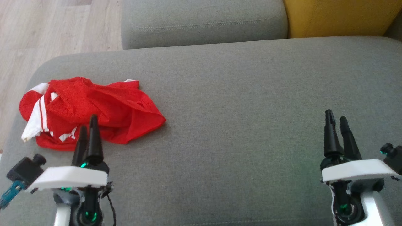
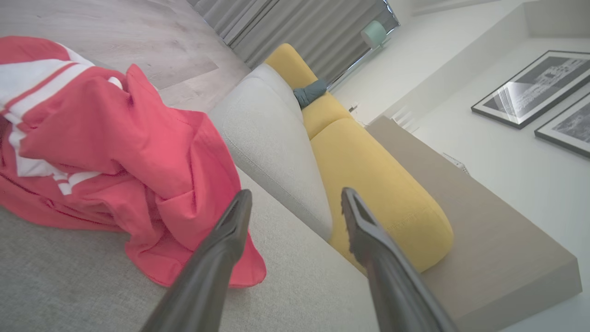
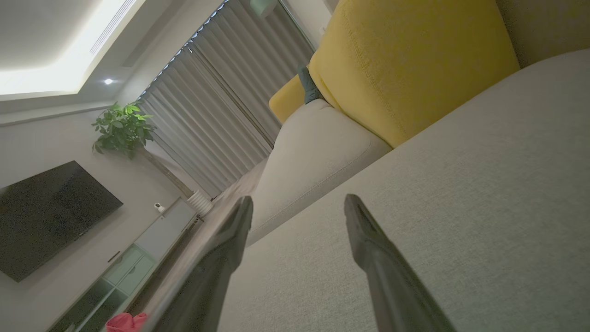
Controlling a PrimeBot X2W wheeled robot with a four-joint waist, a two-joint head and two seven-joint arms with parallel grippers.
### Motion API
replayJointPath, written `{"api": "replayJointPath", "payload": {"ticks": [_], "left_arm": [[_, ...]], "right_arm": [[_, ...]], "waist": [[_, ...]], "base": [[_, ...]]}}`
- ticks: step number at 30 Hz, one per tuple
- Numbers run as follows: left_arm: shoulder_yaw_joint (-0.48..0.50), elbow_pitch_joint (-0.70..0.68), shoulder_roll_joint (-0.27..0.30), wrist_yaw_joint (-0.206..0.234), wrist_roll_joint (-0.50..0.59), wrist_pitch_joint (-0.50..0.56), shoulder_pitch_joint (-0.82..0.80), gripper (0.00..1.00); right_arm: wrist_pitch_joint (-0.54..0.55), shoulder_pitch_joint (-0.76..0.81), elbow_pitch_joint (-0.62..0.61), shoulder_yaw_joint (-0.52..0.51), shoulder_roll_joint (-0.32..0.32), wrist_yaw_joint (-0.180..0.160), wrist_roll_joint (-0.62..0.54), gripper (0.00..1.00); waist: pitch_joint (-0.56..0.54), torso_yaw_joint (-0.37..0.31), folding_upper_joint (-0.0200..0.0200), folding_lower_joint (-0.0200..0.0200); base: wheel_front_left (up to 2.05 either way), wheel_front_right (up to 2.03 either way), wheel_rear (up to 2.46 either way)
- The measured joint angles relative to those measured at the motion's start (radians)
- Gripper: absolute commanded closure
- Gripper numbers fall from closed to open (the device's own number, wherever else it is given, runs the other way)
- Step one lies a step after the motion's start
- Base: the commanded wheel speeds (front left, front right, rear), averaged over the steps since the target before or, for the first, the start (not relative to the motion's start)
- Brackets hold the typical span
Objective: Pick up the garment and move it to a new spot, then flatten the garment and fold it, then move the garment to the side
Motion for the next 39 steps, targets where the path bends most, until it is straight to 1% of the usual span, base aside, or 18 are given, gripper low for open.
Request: {"api": "replayJointPath", "payload": {"ticks": [1,7,12,16,26,39], "left_arm": [[0.0,0.0,0.0,0.0,0.0,0.0,0.0,0.0],[-0.043,-0.005,0.001,0.015,0.13,-0.012,0.0,0.0],[-0.088,-0.004,0.013,0.042,0.237,-0.029,0.0,0.0],[-0.133,-0.007,0.044,0.08,0.318,-0.042,0.0,0.0],[-0.261,-0.009,0.114,0.174,0.457,-0.069,-0.002,0.0],[-0.423,-0.012,0.202,0.318,0.625,-0.108,-0.04,0.0]], "right_arm": [[0.0,0.0,0.0,0.0,0.0,0.0,0.0,0.0],[-0.02,0.001,0.0,0.015,0.0,0.0,-0.099,0.0],[-0.032,0.001,-0.011,0.025,0.0,0.0,-0.173,0.0],[-0.042,0.002,-0.018,0.03,0.0,0.0,-0.228,0.0],[-0.074,0.005,-0.022,0.036,0.0,0.0,-0.353,0.0],[-0.106,0.023,-0.015,0.038,0.0,0.0,-0.546,0.0]], "waist": [[0.0,0.0,0.0,0.0],[-0.003,0.003,0.0,0.0],[-0.004,0.004,0.0,0.0],[-0.005,0.004,0.0,0.0],[-0.006,0.002,0.0,0.0],[-0.009,-0.003,0.0,0.0]], "base": [[0.0,0.0,0.0],[0.0,0.0,0.0],[0.0,0.0,0.0],[0.0,0.0,0.0],[0.0,0.0,0.0],[0.0,0.0,0.0]]}}
